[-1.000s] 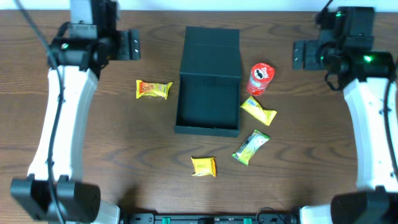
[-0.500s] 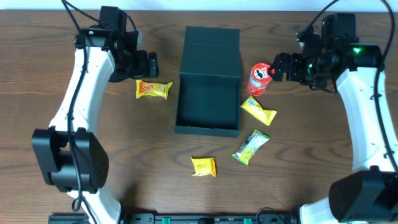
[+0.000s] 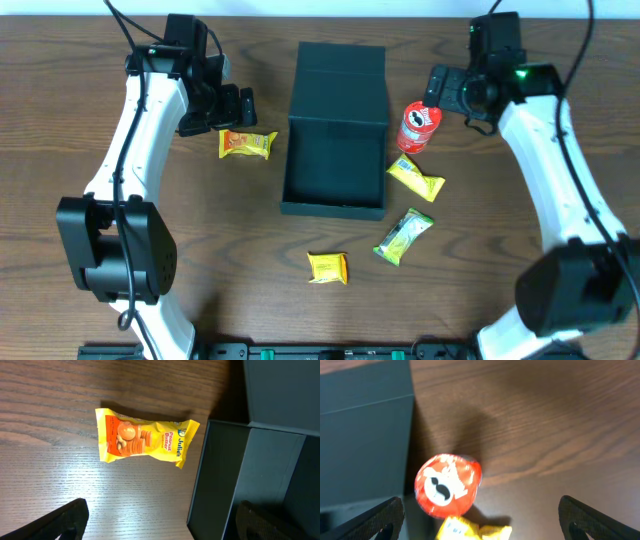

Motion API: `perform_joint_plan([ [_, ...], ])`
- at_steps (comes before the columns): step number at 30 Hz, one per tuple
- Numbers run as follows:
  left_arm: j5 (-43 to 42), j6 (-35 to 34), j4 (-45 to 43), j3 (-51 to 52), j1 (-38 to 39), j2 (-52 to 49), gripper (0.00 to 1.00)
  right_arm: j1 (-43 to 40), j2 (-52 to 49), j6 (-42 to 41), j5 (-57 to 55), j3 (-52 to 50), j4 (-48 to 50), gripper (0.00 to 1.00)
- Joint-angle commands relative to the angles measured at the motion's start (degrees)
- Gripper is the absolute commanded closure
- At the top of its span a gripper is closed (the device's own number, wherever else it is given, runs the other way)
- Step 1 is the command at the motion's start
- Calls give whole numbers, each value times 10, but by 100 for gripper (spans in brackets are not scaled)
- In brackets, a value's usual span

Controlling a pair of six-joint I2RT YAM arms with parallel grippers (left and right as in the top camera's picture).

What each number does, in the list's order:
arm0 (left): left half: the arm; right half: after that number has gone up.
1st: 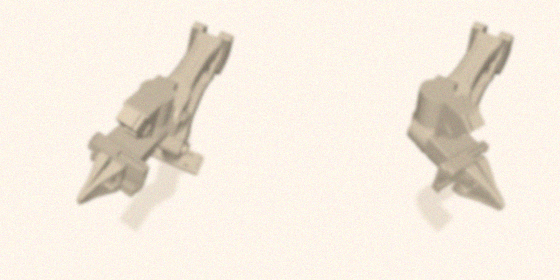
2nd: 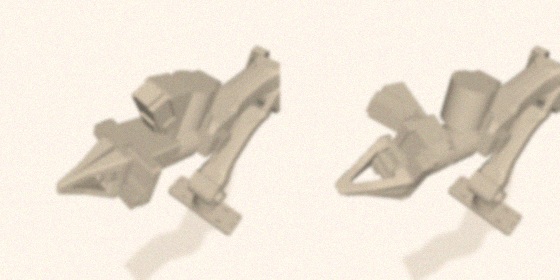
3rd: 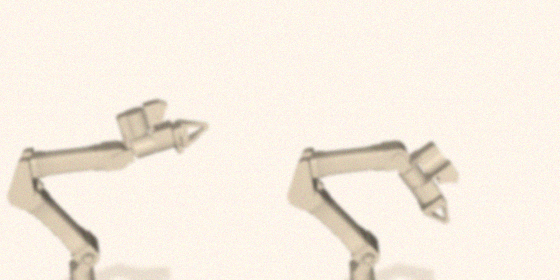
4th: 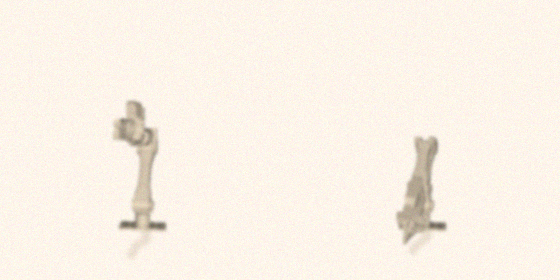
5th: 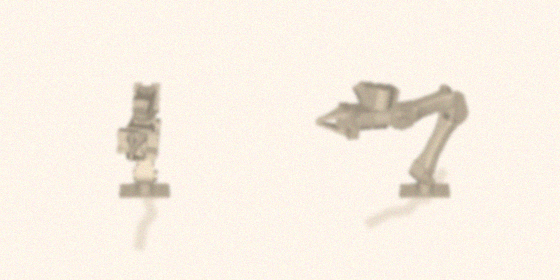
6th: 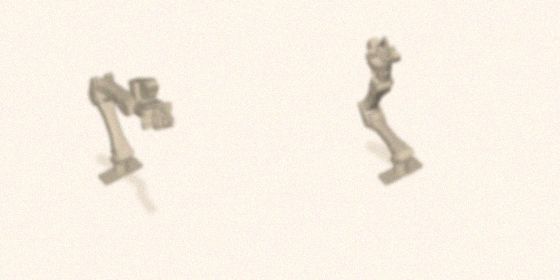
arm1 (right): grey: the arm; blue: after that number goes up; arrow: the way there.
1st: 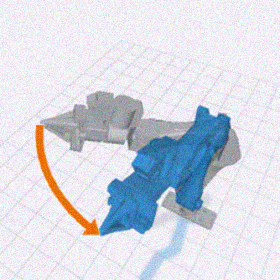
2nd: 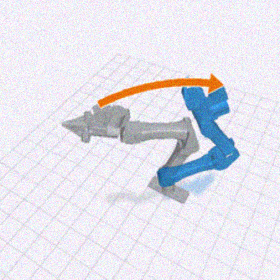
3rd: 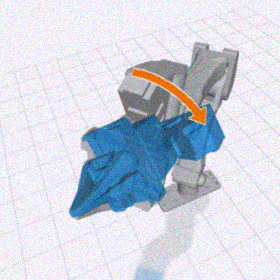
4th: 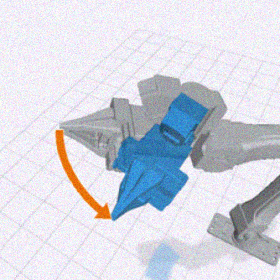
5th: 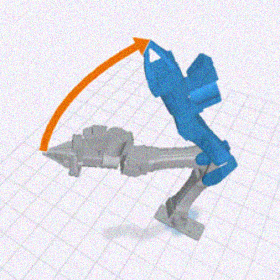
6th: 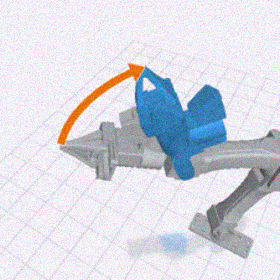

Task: Pack container
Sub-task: 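Raise both arms forward, right gripper toward the red Pringles can, then close the right gripper around the red Pringles can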

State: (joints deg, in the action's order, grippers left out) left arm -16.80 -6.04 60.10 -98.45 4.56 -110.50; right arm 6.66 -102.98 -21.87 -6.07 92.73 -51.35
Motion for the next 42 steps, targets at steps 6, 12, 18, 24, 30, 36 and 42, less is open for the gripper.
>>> perform_joint_plan([
  [6, -6, -4, 20, -10, 0, -5, 4, 0, -80, -21, 10, 2, 38, 1],
  [12, -6, -4, 25, -10, 0, -5, 4, 0, -107, -38, 77, 2, 68, 1],
  [18, -6, -5, 25, -10, 0, -5, 5, 0, -116, -55, 100, 2, 60, 1],
  [24, -7, -9, 25, -10, 0, -5, 5, 2, -118, -71, 105, 2, 45, 1],
  [30, -6, -9, 25, -10, 0, -5, 5, 3, -121, -92, 110, 2, 24, 1],
  [36, -6, -9, 25, -10, 0, -5, 5, 13, -129, -94, 111, 2, 28, 1],
  [42, -6, -9, 25, -10, 0, -5, 5, 28, -146, -101, 121, 2, 38, 1],
])
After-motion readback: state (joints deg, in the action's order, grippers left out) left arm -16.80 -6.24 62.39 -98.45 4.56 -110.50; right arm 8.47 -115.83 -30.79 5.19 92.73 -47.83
